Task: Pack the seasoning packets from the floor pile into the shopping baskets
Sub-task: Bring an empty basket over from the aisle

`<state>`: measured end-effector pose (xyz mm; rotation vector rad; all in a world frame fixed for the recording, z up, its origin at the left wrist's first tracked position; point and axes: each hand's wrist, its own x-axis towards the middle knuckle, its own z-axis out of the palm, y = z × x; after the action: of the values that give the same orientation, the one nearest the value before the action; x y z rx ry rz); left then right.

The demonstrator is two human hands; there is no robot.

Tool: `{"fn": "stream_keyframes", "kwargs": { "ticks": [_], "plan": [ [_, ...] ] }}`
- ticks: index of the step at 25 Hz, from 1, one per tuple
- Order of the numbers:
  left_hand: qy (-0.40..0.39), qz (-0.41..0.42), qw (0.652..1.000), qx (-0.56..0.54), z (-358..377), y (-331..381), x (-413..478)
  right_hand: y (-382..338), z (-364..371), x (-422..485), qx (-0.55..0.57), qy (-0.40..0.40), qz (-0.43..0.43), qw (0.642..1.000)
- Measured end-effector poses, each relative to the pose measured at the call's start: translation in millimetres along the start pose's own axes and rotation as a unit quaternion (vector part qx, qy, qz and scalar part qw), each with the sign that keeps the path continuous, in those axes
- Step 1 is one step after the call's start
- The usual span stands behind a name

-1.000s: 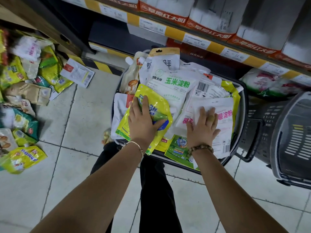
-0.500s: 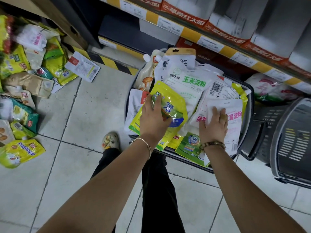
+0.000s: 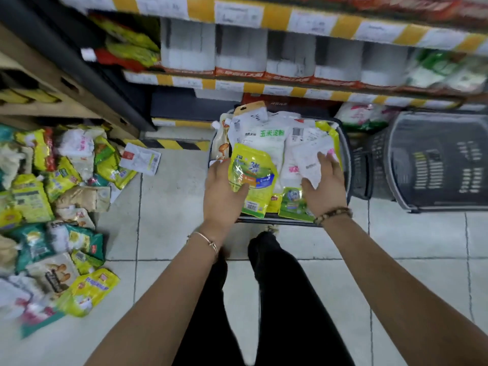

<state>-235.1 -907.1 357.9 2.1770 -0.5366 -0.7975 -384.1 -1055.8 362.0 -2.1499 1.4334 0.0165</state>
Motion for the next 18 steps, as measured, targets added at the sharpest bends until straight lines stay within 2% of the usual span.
{"fn": "stream_keyframes", "kwargs": {
  "ticks": [6,10,14,18],
  "plan": [
    [-0.126,0.125,0.982,0.060,-52,80,-82,-23,-96,-115,0.081,0.043,0.028,0.995],
    [-0.161,0.162,0.973,0.043,-74,110,-124,-18,-137,-172,0.111,0.112,0.067,0.985],
    [-0.224,0.193,0.954,0.055,-68,141,-149,-5,-161,-222,0.152,0.163,0.103,0.969],
    [-0.279,0.268,0.918,0.088,-38,180,-173,29,-181,-258,0.165,0.193,0.145,0.957]
  ]
}}
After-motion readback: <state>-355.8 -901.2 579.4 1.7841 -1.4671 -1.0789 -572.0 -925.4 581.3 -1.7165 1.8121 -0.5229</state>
